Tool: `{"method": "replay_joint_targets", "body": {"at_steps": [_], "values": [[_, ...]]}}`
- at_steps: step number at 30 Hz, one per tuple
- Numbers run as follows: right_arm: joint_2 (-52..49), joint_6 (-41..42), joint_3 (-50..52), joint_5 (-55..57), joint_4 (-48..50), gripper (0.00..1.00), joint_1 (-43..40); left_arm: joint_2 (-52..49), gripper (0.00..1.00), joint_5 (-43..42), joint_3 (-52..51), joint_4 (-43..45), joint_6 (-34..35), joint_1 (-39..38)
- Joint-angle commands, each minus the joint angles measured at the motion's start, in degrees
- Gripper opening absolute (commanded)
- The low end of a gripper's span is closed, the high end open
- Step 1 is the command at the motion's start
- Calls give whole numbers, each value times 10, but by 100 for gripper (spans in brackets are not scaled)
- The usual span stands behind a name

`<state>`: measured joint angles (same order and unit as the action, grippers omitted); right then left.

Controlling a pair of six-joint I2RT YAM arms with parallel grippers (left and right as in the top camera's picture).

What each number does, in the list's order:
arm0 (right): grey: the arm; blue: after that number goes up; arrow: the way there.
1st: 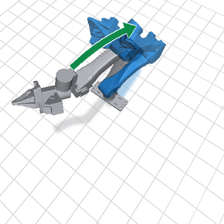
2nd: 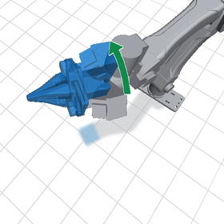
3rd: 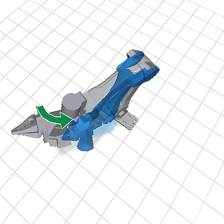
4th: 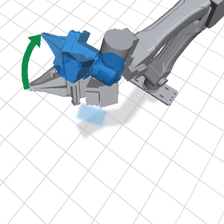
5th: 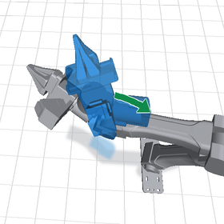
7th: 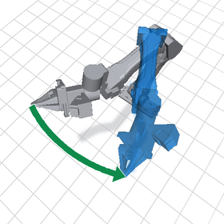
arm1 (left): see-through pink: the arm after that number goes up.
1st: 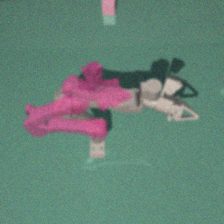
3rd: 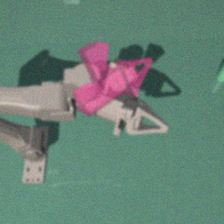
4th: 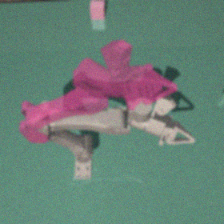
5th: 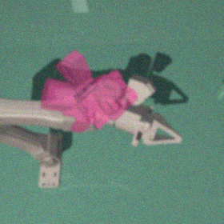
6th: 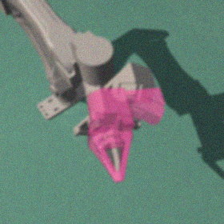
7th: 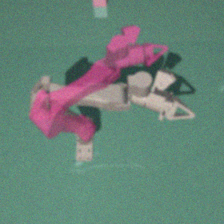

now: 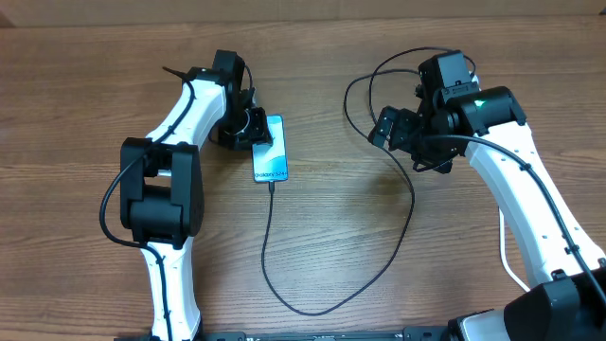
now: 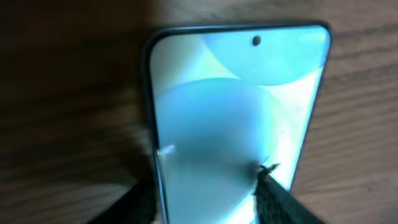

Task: Plug charger to phone and switch on socket
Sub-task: 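Lower the phone flat onto the table with the left gripper and release, then raise the left gripper away and move the right gripper to the power strip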

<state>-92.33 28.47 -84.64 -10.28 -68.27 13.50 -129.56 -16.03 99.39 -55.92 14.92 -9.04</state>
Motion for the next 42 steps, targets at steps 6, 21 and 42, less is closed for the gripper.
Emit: {"method": "replay_joint_targets", "body": {"at_steps": [6, 21, 42], "values": [[-2, -4, -9, 4, -2, 100, -1, -5, 57, 94, -2, -13, -3, 1], [-45, -84, -124, 16, -42, 100, -60, 108, 57, 89, 217, -117, 5, 1], [-303, -107, -370, 141, 57, 100, -295, 202, 100, 90, 259, -141, 5, 1]]}}
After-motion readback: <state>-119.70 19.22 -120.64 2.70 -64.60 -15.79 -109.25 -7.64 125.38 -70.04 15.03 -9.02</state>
